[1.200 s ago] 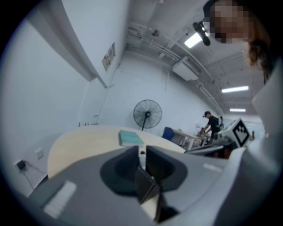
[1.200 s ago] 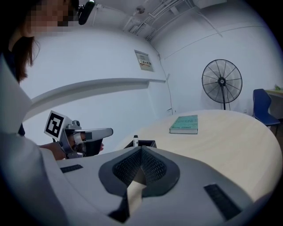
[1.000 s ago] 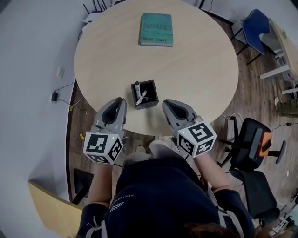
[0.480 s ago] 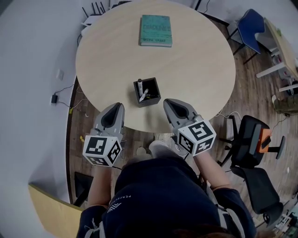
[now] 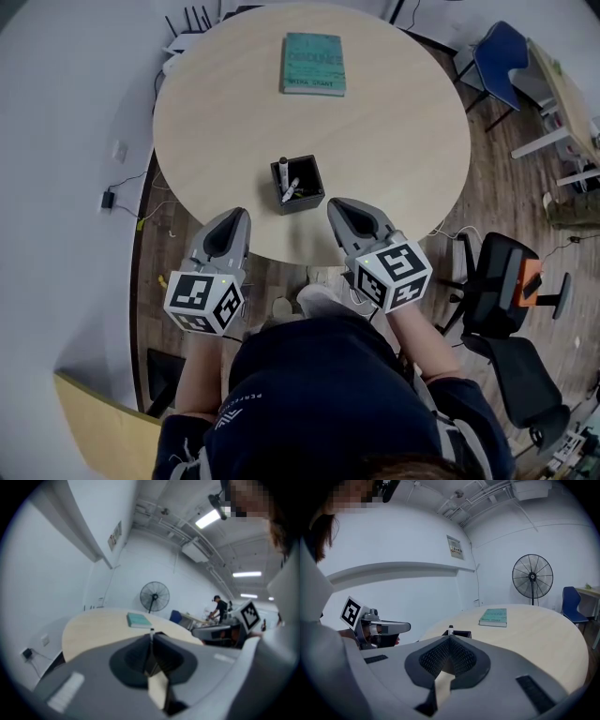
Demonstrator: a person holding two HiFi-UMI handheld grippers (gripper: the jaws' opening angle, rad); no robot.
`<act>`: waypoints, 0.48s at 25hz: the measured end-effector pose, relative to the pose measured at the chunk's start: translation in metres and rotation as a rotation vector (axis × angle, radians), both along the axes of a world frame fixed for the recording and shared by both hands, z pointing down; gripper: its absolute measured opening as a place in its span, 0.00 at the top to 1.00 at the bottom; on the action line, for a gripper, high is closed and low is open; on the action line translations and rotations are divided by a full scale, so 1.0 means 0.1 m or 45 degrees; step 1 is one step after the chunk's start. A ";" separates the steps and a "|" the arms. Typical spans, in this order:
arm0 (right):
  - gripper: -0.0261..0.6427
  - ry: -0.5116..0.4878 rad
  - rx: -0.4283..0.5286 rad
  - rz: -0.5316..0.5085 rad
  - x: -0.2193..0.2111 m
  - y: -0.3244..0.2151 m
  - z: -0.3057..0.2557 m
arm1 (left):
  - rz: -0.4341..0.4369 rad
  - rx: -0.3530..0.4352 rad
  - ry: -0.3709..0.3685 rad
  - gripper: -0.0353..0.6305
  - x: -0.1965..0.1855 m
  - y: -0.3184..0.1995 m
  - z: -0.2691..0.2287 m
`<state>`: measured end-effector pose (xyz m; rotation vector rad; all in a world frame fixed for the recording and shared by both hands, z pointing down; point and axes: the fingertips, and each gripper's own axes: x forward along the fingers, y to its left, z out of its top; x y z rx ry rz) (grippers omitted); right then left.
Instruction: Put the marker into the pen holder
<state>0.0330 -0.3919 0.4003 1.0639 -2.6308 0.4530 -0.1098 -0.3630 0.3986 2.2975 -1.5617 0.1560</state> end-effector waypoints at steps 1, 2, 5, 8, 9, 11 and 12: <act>0.97 0.002 -0.001 -0.001 0.00 0.00 0.00 | 0.005 -0.001 -0.003 0.91 0.01 0.00 0.00; 0.97 0.003 -0.002 -0.002 0.00 0.00 0.01 | 0.009 -0.002 -0.009 0.91 0.01 0.00 0.00; 0.97 0.004 -0.005 -0.006 0.00 0.01 0.01 | 0.015 -0.004 -0.014 0.91 0.04 0.00 0.01; 0.97 0.001 -0.002 -0.009 0.00 0.01 -0.01 | 0.015 -0.005 -0.013 0.91 0.07 0.00 0.00; 0.97 -0.001 -0.001 -0.011 0.00 0.01 -0.01 | 0.015 -0.006 -0.014 0.91 0.08 0.01 0.01; 0.97 -0.002 -0.001 -0.016 -0.01 0.01 -0.01 | 0.016 -0.011 -0.010 0.91 0.09 0.01 0.02; 0.97 -0.001 -0.002 -0.020 -0.01 0.01 -0.01 | 0.016 -0.013 -0.007 0.91 0.10 0.00 0.02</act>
